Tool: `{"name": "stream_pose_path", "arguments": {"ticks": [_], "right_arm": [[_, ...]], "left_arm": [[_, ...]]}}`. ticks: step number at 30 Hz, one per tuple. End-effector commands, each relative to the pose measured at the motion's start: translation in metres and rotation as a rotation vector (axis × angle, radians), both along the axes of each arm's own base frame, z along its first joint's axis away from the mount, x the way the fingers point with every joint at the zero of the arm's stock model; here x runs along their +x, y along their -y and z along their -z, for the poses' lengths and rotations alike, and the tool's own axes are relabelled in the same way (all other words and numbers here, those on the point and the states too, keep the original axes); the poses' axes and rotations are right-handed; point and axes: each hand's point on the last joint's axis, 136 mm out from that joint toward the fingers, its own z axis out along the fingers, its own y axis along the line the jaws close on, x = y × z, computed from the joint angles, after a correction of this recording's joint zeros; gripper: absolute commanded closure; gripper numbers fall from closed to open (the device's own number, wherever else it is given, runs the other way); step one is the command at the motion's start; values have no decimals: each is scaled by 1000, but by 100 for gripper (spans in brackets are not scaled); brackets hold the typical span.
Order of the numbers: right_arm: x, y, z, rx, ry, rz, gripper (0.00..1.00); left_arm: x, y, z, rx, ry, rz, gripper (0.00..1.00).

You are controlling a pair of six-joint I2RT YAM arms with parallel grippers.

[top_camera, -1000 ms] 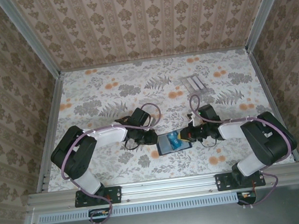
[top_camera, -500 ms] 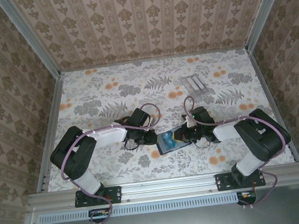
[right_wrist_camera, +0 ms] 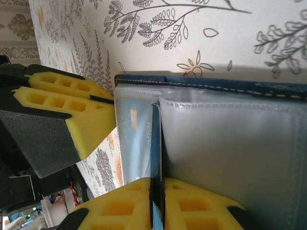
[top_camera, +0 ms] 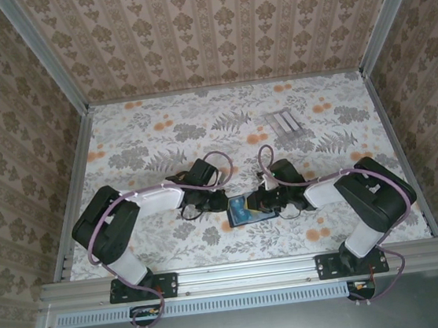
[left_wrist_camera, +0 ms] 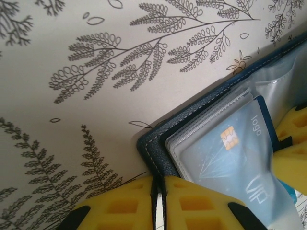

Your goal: Put the credit cards into the card holder

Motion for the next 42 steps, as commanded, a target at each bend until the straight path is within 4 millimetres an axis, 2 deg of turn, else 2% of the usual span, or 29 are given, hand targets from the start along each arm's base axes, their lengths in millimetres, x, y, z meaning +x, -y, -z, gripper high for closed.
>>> {"name": "stream_pose_path", "arguments": {"ticks": [1, 6, 10, 15, 18, 25, 30, 35, 40, 42], "right_arm": [[-4, -7, 7, -16, -26, -7, 84], [-7, -4, 5, -37, -23, -8, 78], [-10, 10, 1, -104, 8, 9, 71], [-16, 27, -9, -172, 45, 39, 70], [-20, 33, -4, -200, 33, 41, 74], [-24, 18, 4, -153, 10, 12, 79], [-24, -1, 5, -137, 13, -35, 83], [-22, -20, -5, -108, 40, -76, 85], [-24, -21, -9, -107, 47, -84, 85], [-26, -16, -13, -128, 64, -92, 83]], "left_arm": [[-4, -10, 5, 18, -14, -33, 86], [-4, -16, 1, 32, -13, -39, 84], [-4, -20, 1, 19, -31, -58, 82], [-7, -17, -7, -34, -35, -60, 79], [-13, -15, -7, -55, -59, -46, 79], [-34, -7, 5, -86, -121, -2, 79], [-35, -6, 7, -96, -113, -10, 79], [-33, -3, 8, -108, -112, -18, 80], [-30, -7, 1, -102, -91, -29, 79], [-27, -11, -2, -103, -80, -43, 79]]}}
